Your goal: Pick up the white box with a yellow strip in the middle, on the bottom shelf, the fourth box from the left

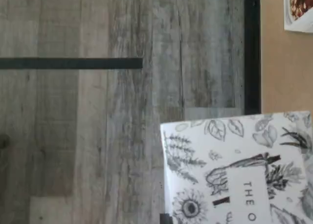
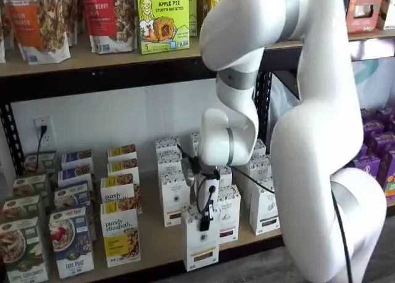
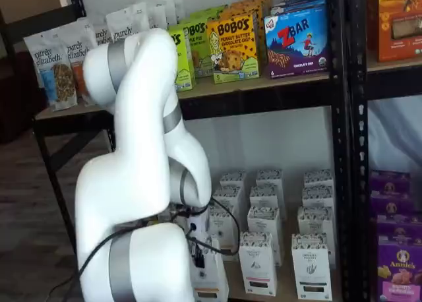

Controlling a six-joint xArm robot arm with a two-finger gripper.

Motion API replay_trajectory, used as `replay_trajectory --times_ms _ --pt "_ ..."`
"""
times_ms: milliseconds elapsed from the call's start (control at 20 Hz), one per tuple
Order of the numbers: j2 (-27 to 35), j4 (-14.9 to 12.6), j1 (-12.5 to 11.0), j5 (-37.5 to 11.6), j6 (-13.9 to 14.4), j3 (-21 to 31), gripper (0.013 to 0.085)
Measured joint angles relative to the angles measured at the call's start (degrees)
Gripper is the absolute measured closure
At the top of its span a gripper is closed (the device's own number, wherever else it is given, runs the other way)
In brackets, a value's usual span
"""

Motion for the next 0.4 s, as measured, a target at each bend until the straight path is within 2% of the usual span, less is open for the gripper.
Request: replay_trajectory --times_ms 100,400 --pt "-2.02 0.10 0.22 0.35 0.20 1.68 0.0490" --pt "-9.41 -1.98 1.52 1.63 3.62 7.66 0.0490"
